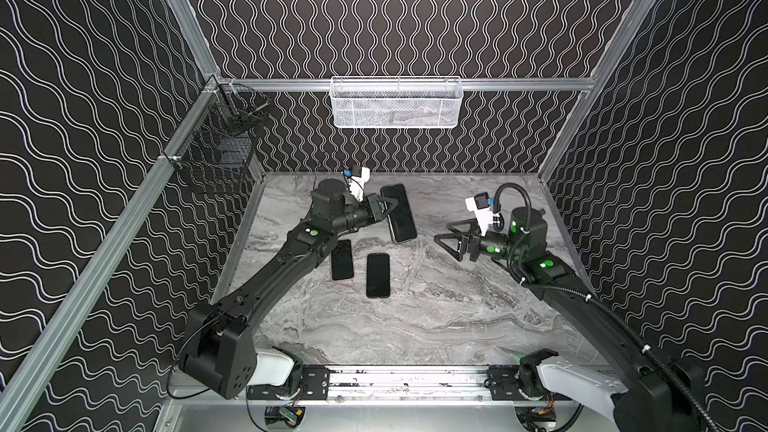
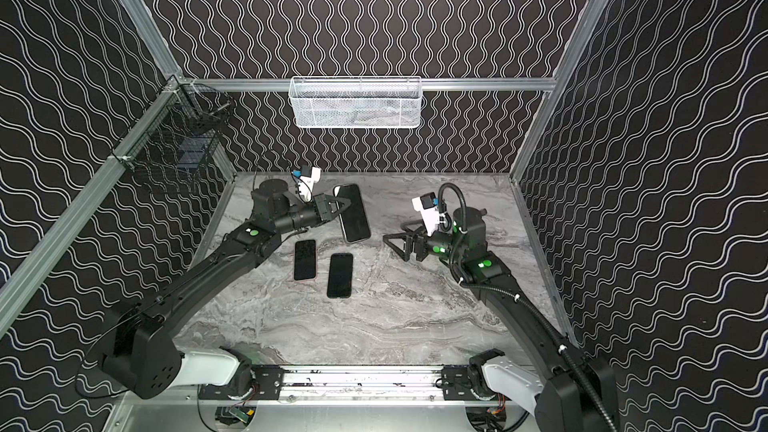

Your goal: Take the phone out of the phone case

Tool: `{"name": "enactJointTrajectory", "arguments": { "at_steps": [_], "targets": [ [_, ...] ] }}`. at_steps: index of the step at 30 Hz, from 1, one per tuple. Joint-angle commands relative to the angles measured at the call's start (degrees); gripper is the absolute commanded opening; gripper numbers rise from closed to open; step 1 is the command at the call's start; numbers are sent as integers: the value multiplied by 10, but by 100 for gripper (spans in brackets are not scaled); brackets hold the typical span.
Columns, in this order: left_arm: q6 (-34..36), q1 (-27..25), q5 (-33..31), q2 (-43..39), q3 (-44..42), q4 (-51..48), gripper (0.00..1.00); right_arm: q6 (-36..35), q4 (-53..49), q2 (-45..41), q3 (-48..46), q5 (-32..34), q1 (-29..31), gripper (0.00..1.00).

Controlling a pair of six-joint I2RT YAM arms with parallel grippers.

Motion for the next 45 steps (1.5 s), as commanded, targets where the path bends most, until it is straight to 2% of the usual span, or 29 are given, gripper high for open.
{"name": "enactJointTrajectory", "arguments": {
  "at_steps": [1,6,12,16,23,29,34,42,45],
  "targets": [
    [119,6,63,5,25,-49,0,-103,-123,20,46,6,-1,95],
    [179,13,155,13,41,-51,0,-171,-167,14,69,-28,-1,92],
    [242,13,204,30,67,-86,0,-227,-214,25,69,-84,9,80],
    [250,14,239,25,66,-67,0,-256,-237,51,69,-70,46,75],
    [265,13,240,26,61,-68,0,-238,-199,60,69,-73,80,69],
    [242,14,238,46,69,-52,0,-243,-206,81,87,-79,88,65],
    [209,12,232,64,75,-35,0,-259,-227,89,95,-85,88,64],
    [209,-5,209,72,81,-52,0,-274,-243,94,95,-77,87,63],
    [195,-7,214,63,66,-30,0,-275,-244,96,97,-82,87,63]
  ]
}}
